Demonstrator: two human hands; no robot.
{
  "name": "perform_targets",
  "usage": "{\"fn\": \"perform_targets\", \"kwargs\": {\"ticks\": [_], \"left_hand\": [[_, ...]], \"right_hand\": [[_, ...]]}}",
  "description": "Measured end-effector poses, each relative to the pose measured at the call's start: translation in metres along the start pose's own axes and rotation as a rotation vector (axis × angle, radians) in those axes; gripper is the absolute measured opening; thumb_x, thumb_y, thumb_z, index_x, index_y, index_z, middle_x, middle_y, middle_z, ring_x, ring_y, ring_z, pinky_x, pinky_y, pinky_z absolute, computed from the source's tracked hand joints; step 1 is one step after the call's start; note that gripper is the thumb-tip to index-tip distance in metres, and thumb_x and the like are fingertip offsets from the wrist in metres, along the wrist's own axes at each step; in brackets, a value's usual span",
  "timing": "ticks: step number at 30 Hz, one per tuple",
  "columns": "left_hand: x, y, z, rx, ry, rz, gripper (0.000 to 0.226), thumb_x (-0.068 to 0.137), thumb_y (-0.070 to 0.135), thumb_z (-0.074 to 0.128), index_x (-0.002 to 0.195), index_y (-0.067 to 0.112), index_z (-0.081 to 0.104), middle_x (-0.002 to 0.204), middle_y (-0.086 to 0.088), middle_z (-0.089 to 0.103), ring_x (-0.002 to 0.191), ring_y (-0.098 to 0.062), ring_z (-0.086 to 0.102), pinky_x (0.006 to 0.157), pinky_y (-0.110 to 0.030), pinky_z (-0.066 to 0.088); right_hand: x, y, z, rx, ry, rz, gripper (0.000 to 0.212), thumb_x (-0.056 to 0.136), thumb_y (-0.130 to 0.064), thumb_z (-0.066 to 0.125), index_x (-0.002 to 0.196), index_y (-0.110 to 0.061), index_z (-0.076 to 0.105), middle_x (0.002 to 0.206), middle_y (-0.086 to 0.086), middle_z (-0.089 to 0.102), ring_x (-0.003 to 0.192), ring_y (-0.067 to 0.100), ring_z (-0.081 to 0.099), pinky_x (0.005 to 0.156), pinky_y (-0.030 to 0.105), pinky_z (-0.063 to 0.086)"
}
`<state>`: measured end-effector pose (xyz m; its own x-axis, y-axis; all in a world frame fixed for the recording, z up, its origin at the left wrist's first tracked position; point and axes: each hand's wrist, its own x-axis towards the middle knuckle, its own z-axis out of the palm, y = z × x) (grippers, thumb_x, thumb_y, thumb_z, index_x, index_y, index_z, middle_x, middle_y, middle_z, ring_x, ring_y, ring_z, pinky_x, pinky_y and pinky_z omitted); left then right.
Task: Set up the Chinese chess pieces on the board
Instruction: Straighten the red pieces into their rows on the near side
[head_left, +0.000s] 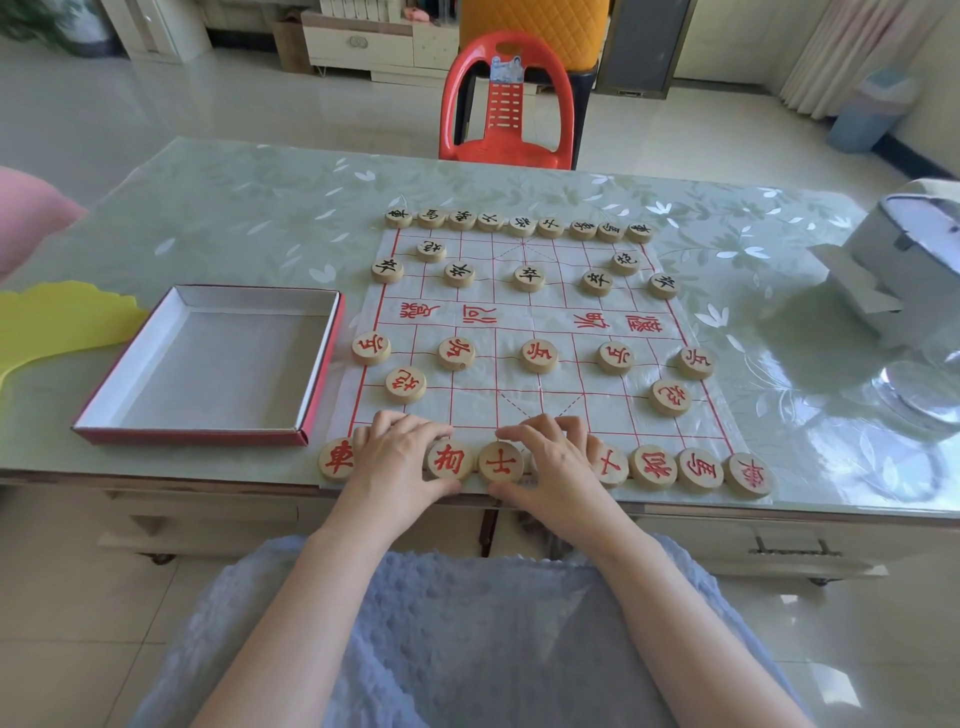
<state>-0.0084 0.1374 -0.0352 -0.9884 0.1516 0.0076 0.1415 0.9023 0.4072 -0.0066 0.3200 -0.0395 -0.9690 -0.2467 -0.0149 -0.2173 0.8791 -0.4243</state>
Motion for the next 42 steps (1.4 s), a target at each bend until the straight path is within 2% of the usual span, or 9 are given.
{"fn": "perform_targets", "kwargs": {"ticks": [8, 24, 28, 31, 34, 36, 38, 42], "left_hand": [[-0.001, 0.0, 0.002, 0.006, 0.015, 0.013, 0.052, 0.078, 0.046, 0.065, 0.126, 0.032, 0.051, 0.123, 0.013, 0.053, 0.122, -0.013, 0.032, 0.091, -0.028, 0.021], [-0.002, 0.001, 0.002, 0.01, 0.026, -0.006, 0.051, 0.076, 0.048, 0.066, 0.123, 0.032, 0.052, 0.119, 0.012, 0.055, 0.12, -0.013, 0.034, 0.091, -0.028, 0.023], [-0.003, 0.002, 0.0, 0.007, 0.008, -0.019, 0.06, 0.073, 0.053, 0.067, 0.126, 0.033, 0.049, 0.122, 0.013, 0.052, 0.121, -0.013, 0.032, 0.093, -0.028, 0.023], [-0.003, 0.007, -0.002, 0.03, -0.001, -0.002, 0.069, 0.072, 0.058, 0.064, 0.133, 0.034, 0.042, 0.13, 0.014, 0.046, 0.125, -0.013, 0.029, 0.097, -0.03, 0.022], [-0.003, 0.016, -0.002, 0.0, 0.045, 0.035, 0.063, 0.075, 0.054, 0.063, 0.132, 0.035, 0.044, 0.129, 0.015, 0.046, 0.127, -0.011, 0.026, 0.094, -0.027, 0.018], [-0.001, 0.027, 0.001, -0.017, 0.05, 0.069, 0.056, 0.077, 0.052, 0.063, 0.129, 0.036, 0.047, 0.127, 0.016, 0.048, 0.126, -0.01, 0.027, 0.092, -0.026, 0.017], [0.001, 0.04, 0.006, -0.03, 0.032, 0.096, 0.052, 0.079, 0.049, 0.061, 0.128, 0.036, 0.048, 0.125, 0.015, 0.051, 0.125, -0.01, 0.029, 0.09, -0.026, 0.017], [0.007, 0.064, 0.018, -0.046, 0.008, 0.127, 0.053, 0.08, 0.049, 0.061, 0.129, 0.035, 0.047, 0.124, 0.015, 0.051, 0.124, -0.01, 0.029, 0.09, -0.026, 0.017]], "right_hand": [[-0.001, 0.0, 0.001, 0.009, 0.0, -0.007, 0.051, 0.082, -0.047, 0.059, 0.13, -0.032, 0.046, 0.121, -0.011, 0.044, 0.115, 0.014, 0.024, 0.079, 0.024, 0.007], [-0.002, 0.002, 0.002, 0.028, 0.014, 0.007, 0.053, 0.08, -0.048, 0.061, 0.128, -0.031, 0.047, 0.121, -0.011, 0.044, 0.116, 0.015, 0.024, 0.083, 0.026, 0.01], [-0.002, 0.003, -0.002, 0.058, 0.025, -0.012, 0.058, 0.079, -0.05, 0.063, 0.131, -0.033, 0.044, 0.126, -0.013, 0.04, 0.119, 0.015, 0.024, 0.086, 0.026, 0.011], [-0.01, 0.021, -0.018, 0.189, 0.157, 0.071, 0.052, 0.08, -0.045, 0.064, 0.129, -0.037, 0.047, 0.129, -0.018, 0.042, 0.123, 0.012, 0.024, 0.093, 0.029, 0.015], [-0.025, 0.049, -0.035, 0.31, 0.312, 0.223, 0.039, 0.084, -0.03, 0.064, 0.121, -0.034, 0.055, 0.119, -0.017, 0.049, 0.123, 0.014, 0.028, 0.096, 0.03, 0.017], [-0.034, 0.061, -0.04, 0.299, 0.326, 0.268, 0.036, 0.084, -0.026, 0.065, 0.119, -0.032, 0.057, 0.115, -0.014, 0.052, 0.117, 0.013, 0.03, 0.088, 0.022, 0.014], [-0.04, 0.069, -0.041, 0.217, 0.306, 0.285, 0.036, 0.083, -0.031, 0.065, 0.118, -0.032, 0.058, 0.119, -0.011, 0.053, 0.115, 0.014, 0.029, 0.083, 0.02, 0.011], [-0.045, 0.081, -0.042, 0.091, 0.275, 0.353, 0.044, 0.075, -0.05, 0.067, 0.114, -0.032, 0.059, 0.121, -0.01, 0.049, 0.118, 0.016, 0.025, 0.091, 0.03, 0.015]]}}
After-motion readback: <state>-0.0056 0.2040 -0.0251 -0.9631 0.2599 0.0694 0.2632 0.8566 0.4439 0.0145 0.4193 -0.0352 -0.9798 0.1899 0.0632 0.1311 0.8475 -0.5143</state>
